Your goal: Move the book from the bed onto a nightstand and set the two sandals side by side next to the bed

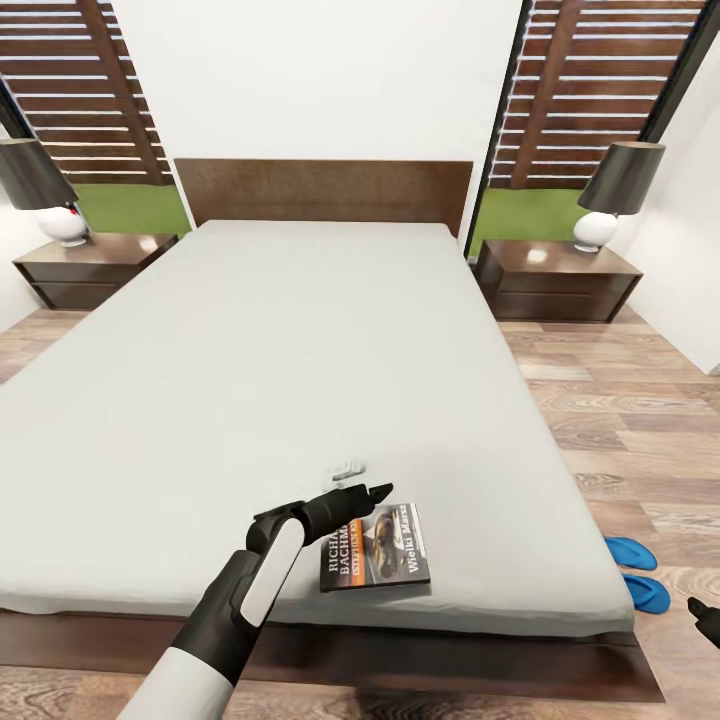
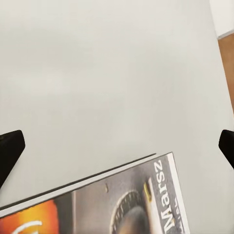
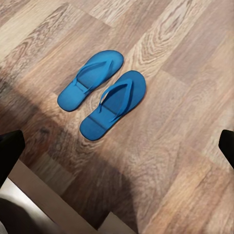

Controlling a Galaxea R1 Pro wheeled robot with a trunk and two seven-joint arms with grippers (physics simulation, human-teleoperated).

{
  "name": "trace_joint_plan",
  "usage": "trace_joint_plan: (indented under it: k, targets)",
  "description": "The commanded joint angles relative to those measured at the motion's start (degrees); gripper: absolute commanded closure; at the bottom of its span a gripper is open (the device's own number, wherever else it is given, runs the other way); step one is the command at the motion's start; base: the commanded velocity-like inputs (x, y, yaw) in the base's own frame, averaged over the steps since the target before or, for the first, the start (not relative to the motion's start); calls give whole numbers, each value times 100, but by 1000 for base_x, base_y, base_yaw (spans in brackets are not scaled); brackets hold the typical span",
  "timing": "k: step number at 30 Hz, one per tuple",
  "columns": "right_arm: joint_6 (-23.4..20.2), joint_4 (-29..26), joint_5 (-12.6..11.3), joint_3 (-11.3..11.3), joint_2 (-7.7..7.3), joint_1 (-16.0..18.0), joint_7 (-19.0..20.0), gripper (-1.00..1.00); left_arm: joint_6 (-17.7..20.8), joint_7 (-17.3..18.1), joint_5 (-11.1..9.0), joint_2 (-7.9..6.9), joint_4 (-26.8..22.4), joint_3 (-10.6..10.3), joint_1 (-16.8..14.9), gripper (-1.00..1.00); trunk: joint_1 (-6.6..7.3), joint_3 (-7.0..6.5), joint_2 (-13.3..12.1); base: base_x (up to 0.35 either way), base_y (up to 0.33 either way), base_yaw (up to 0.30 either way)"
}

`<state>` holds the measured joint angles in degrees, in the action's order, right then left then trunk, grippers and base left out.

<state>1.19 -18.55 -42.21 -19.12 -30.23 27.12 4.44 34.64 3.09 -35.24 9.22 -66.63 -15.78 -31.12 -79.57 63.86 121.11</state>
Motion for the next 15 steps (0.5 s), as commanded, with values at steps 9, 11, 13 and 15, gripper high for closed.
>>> trace_joint_plan:
  k: [9, 11, 13, 15]
  targets:
    - [12, 9, -59, -13, 0, 4, 39, -100, 25, 0, 35, 1, 1, 5, 0, -100, 0, 5, 1, -93, 0, 0]
    - [13, 9, -59, -13, 2, 4, 39, -100, 25, 1, 35, 1, 1, 5, 0, -100, 0, 5, 1, -32, 0, 0]
    - [13, 9, -59, -13, 5, 4, 39, -100, 25, -1, 35, 1, 1, 5, 0, -100, 0, 5, 1, -16, 0, 0]
    - [11, 11, -59, -13, 7, 4, 39, -100, 25, 1, 35, 1, 1, 5, 0, -100, 0, 5, 1, -8, 0, 0]
